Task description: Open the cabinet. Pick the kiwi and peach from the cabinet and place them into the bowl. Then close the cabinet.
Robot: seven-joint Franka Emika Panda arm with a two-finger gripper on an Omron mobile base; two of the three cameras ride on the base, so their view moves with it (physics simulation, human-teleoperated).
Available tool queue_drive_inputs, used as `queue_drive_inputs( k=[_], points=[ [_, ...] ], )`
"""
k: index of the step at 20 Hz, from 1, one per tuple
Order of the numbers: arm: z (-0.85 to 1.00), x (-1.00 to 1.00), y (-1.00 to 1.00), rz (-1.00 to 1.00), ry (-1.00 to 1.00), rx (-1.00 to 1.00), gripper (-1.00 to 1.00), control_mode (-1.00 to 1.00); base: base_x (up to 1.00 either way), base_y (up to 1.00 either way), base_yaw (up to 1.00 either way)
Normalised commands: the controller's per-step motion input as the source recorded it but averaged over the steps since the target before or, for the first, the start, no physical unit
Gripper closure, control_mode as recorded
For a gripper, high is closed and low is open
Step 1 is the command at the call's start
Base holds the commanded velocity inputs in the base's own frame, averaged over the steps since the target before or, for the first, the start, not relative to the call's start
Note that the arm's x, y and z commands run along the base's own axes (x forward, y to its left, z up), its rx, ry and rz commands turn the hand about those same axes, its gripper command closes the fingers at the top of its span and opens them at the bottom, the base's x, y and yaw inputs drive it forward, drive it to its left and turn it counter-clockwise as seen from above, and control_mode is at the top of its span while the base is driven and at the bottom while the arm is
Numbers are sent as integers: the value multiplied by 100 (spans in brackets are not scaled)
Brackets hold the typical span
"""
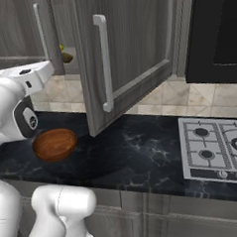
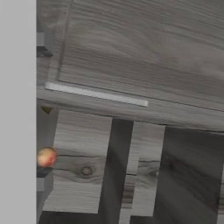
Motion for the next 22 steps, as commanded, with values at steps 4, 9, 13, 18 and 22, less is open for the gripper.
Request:
queue_drive_inputs(
  k=[4, 9, 13, 18, 22],
  points=[
    [0, 68, 2, 0, 11, 0, -100, -100, 0, 0, 0],
    [0, 66, 18, 0, 7, 0, -100, -100, 0, 0, 0],
    [0, 6, 26, 0, 0, 0, -100, -100, 0, 0, 0],
    [2, 2, 21, 0, 0, 0, -100, -100, 0, 0, 0],
    [2, 28, 5, 0, 0, 0, -100, -100, 0, 0, 0]
  ],
)
